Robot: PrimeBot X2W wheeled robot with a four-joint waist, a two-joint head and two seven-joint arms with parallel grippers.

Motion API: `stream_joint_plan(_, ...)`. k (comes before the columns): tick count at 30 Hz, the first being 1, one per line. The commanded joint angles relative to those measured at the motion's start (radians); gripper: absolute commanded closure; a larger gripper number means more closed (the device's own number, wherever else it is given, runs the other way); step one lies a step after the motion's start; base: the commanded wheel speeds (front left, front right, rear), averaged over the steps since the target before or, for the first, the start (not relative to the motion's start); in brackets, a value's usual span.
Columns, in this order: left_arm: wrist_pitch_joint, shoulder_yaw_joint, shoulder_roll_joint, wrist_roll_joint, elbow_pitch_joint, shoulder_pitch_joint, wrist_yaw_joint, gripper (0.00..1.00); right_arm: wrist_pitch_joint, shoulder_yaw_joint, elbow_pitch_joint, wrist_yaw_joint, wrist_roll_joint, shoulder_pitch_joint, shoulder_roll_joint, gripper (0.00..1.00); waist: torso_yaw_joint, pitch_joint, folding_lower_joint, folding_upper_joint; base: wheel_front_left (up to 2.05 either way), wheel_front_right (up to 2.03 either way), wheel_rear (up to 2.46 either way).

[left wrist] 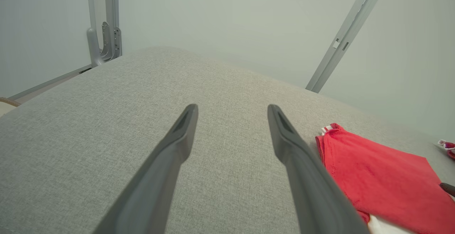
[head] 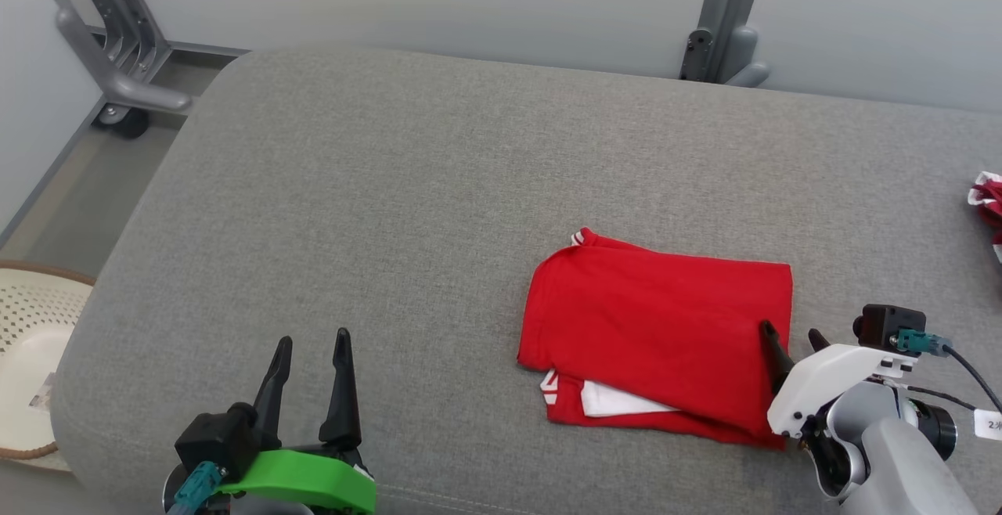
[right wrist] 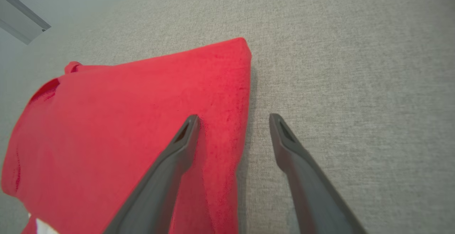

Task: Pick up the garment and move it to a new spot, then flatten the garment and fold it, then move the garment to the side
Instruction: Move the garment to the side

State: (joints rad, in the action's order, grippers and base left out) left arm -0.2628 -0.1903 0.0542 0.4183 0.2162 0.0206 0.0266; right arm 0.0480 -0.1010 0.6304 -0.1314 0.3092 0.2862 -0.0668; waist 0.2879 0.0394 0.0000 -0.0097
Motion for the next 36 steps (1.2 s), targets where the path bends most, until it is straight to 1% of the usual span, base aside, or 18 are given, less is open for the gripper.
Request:
stream_joint_plan(1,-0.003,0.001,-0.001,-0.012,0.0,0.003,0.003,0.0,0.005,-0.001,0.01,0.002,0.012,0.013,-0.008,0.0,0.018,0.013,0.0,0.0097,0.0,0.0,0.0)
stream_joint_plan(7,-0.003,-0.002,-0.002,-0.013,0.0,0.012,0.005,0.0,0.059,0.039,0.12,0.001,0.08,0.079,-0.037,0.0,0.035,0.028,0.0,0.0097,0.0,0.0,0.0)
stream_joint_plan(8,-0.003,-0.001,-0.002,-0.013,-0.001,0.013,0.005,0.0,0.07,0.047,0.133,0.001,0.1,0.086,-0.037,0.16,0.035,0.03,0.0,0.0097,0.0,0.0,0.0)
stream_joint_plan(9,-0.003,-0.001,-0.002,-0.013,-0.002,0.013,0.004,0.0,0.081,0.056,0.144,0.001,0.116,0.09,-0.039,0.51,0.035,0.031,0.0,0.0097,0.0,0.0,0.0)
stream_joint_plan(10,-0.003,0.001,-0.003,-0.013,-0.001,0.013,0.003,0.0,0.089,0.07,0.152,0.001,0.131,0.094,-0.042,0.62,0.034,0.032,0.0,0.0097,0.0,0.0,0.0)
stream_joint_plan(12,-0.003,0.003,-0.003,-0.013,-0.001,0.014,0.001,0.0,0.104,0.096,0.163,0.001,0.163,0.098,-0.046,1.0,0.03,0.034,0.0,0.0097,0.0,0.0,0.0)
stream_joint_plan(18,-0.003,0.005,-0.003,-0.016,-0.009,0.016,0.002,0.0,0.062,0.168,0.143,0.001,0.22,0.121,-0.081,1.0,-0.01,0.037,0.0,0.0097,0.0,0.0,0.0)
stream_joint_plan(23,-0.002,0.01,-0.003,-0.025,-0.019,0.022,0.003,0.0,0.029,0.21,0.127,0.002,0.239,0.149,-0.124,1.0,-0.085,0.049,0.0,0.0097,0.0,0.0,0.0)
stream_joint_plan(27,-0.002,0.006,-0.003,-0.023,-0.029,0.033,0.005,0.0,0.015,0.228,0.125,0.002,0.243,0.185,-0.154,1.0,-0.17,0.074,0.0,0.0097,0.0,0.0,0.0)
stream_joint_plan(31,-0.001,0.001,-0.003,-0.028,-0.038,0.056,0.003,0.0,0.01,0.241,0.118,0.002,0.248,0.225,-0.177,1.0,-0.268,0.108,0.0,0.0097,0.0,0.0,0.0)
stream_joint_plan(36,-0.001,-0.007,-0.003,-0.04,-0.036,0.093,0.011,0.0,-0.002,0.246,0.116,0.002,0.257,0.262,-0.198,1.0,-0.386,0.142,0.0,0.0097,0.0,0.0,0.0)
